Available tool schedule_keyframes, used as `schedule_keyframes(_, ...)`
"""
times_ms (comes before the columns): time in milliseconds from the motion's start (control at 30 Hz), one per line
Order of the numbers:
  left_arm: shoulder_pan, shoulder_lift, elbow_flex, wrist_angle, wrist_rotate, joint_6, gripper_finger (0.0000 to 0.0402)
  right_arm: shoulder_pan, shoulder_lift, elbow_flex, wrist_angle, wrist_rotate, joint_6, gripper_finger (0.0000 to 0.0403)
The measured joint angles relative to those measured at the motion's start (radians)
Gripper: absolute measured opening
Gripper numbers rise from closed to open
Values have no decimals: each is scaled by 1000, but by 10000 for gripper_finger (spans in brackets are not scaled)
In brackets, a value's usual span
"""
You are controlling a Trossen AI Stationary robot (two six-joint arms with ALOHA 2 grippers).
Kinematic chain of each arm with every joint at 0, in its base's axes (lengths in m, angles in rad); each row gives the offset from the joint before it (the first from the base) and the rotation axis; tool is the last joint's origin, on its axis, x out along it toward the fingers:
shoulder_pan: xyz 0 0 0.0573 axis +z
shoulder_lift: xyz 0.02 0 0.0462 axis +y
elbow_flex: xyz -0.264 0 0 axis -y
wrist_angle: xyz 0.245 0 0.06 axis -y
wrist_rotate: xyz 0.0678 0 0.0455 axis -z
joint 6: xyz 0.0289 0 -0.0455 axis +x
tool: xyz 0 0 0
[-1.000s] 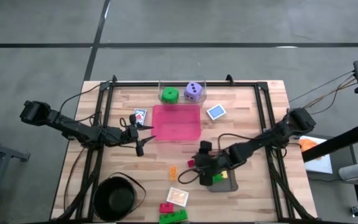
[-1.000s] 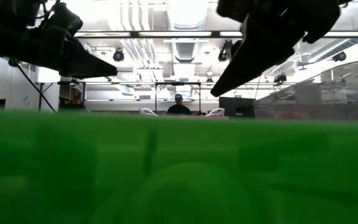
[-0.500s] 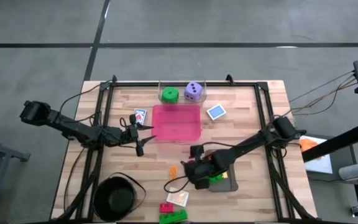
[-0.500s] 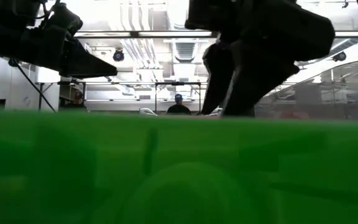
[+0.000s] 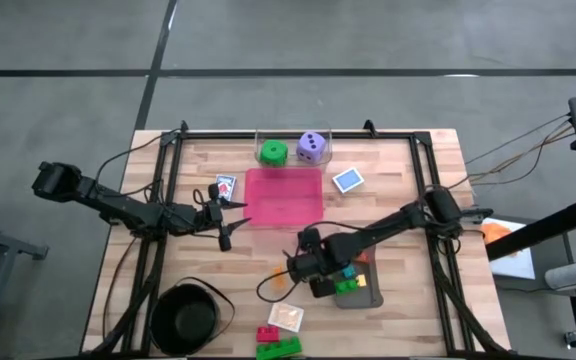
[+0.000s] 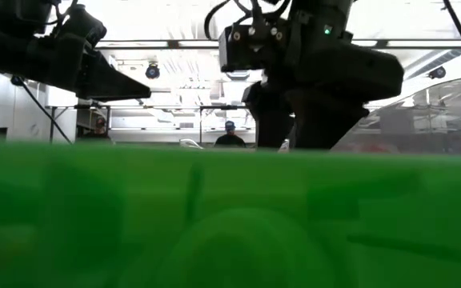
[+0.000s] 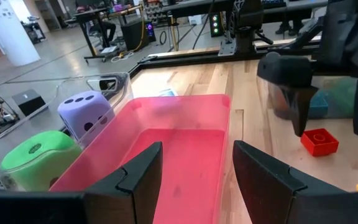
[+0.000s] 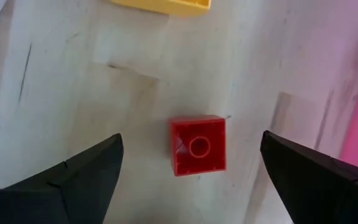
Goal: Pick & Place Toys
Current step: Put the small red game piece into the black bin
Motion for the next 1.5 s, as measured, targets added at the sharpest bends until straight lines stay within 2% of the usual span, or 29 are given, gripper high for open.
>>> schedule_keyframes(267,0,0,0,-1,0,0,197,-22,34,-6,9,-45,-20,375)
schedule_keyframes(800,-1,0,0,-4,0,0,197,-27,49,-12,23,-43,-48,371)
schedule_keyframes(867,-1,0,0,-5,0,0,197,-27,49,-13,23,-44,-48,356)
schedule_keyframes(967,-1,0,0,-5,0,0,197,-27,49,-14,24,-44,-48,313)
schedule_keyframes(1267,-1,0,0,-10,0,0,197,-27,47,-14,23,-74,-50,133)
schedule_keyframes(1300,-1,0,0,-11,0,0,197,-26,46,-14,23,-74,-52,123)
schedule_keyframes(1500,-1,0,0,-12,0,0,197,-21,44,-14,24,-74,-71,123)
